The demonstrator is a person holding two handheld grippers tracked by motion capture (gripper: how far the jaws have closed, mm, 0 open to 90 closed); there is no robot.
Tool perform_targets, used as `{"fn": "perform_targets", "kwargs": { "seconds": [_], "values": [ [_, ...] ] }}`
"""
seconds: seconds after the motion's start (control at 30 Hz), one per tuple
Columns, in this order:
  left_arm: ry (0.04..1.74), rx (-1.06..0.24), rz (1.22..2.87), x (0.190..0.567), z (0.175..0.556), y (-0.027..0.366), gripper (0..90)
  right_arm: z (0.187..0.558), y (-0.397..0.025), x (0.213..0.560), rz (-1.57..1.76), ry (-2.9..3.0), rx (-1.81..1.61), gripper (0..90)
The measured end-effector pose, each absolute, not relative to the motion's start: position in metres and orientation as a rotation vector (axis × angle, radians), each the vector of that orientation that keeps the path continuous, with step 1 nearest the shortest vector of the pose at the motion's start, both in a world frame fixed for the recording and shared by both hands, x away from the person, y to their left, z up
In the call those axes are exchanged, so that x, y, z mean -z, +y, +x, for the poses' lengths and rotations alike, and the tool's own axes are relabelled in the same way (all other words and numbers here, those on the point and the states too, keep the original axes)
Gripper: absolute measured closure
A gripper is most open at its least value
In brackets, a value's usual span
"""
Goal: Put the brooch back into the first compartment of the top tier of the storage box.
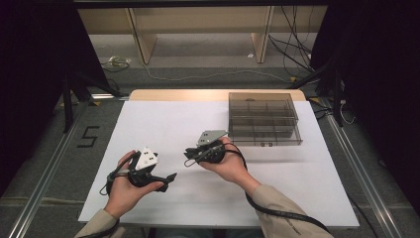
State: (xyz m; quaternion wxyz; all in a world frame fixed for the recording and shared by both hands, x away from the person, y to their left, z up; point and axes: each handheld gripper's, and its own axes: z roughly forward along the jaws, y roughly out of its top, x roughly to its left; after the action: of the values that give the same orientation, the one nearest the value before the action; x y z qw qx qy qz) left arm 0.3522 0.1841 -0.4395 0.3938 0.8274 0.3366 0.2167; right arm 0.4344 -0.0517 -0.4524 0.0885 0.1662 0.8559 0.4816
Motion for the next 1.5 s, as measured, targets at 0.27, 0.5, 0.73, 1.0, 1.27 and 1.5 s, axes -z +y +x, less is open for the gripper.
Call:
{"fn": "perform_targets", "kwargs": {
  "seconds": [0.27, 0.5, 0.73, 1.0, 1.27, 1.5],
  "values": [
    [0.854, -0.551, 2.103, 0.439, 0.352, 0.184, 7.2, 0.432, -0.059, 0.449, 0.495, 2.53, -1.446, 81.7],
    [0.856, -0.551, 2.102, 0.44, 0.353, 0.184, 7.2, 0.43, -0.064, 0.447, 0.492, 2.525, -1.447, 81.7],
    [0.86, -0.552, 2.098, 0.44, 0.353, 0.184, 7.3, 0.427, -0.067, 0.445, 0.49, 2.522, -1.452, 81.7],
    [0.861, -0.55, 2.1, 0.44, 0.353, 0.184, 7.3, 0.424, -0.075, 0.443, 0.493, 2.516, -1.45, 81.7],
    [0.863, -0.556, 2.103, 0.44, 0.353, 0.184, 7.3, 0.422, -0.081, 0.442, 0.504, 2.507, -1.456, 81.7],
    [0.863, -0.557, 2.103, 0.44, 0.353, 0.185, 7.3, 0.42, -0.086, 0.442, 0.51, 2.504, -1.453, 81.7]
  ]
}}
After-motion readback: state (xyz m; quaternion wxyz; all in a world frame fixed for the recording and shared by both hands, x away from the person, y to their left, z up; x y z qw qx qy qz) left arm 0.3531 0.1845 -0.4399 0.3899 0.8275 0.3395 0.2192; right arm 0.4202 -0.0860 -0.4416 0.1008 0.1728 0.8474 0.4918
